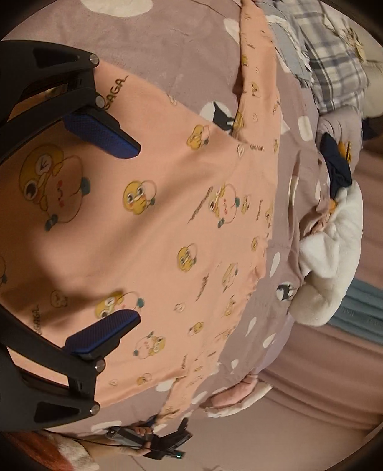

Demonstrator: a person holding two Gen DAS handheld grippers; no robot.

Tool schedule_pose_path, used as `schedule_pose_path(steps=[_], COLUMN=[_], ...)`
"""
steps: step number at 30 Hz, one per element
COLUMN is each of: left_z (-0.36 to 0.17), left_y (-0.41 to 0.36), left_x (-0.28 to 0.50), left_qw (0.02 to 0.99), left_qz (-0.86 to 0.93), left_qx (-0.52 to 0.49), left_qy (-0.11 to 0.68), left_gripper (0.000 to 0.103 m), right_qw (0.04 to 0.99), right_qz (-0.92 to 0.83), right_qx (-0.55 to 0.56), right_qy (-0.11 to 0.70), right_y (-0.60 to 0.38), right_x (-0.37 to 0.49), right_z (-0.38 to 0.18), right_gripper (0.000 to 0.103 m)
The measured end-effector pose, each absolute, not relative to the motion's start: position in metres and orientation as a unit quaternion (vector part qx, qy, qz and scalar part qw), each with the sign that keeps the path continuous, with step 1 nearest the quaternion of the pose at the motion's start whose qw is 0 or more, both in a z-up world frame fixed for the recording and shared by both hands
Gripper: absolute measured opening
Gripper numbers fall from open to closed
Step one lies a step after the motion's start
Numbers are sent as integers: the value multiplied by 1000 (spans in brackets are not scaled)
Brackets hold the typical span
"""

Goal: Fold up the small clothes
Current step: 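Grasp the peach garment's sleeve cuff with the right gripper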

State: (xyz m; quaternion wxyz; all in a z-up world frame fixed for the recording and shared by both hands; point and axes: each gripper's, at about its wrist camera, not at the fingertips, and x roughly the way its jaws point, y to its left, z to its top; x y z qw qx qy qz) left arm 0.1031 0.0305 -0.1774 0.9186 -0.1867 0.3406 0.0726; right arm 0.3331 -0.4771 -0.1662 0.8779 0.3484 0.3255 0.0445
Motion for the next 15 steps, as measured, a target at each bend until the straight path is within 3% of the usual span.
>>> schedule_pose_path(steps=[4,7,9,13,15], left_z=[-178,-180,-182,-185,-186], left_y=[27,25,28,29,29], left_x=[108,109,110,109,108], left_qw=[917,919,918,918,918], left_qz=[81,83,82,83,82], left_qx=[-177,-167,-168,-166,-164], left_qy=[348,348,349,352,351], left_gripper=[103,103,103,103,103], right_qw=[842,836,836,780,780], right_qz=[7,-7,-21,-34,-46], right_qx=[457,450,440,550,545], right_qy=[287,313,327,296,305], right_y=[-506,-510,-511,-531,-534], right_x=[325,328,326,307,304], right_z=[-171,-172,-174,-195,-196], right_gripper=[98,74,42,15,9])
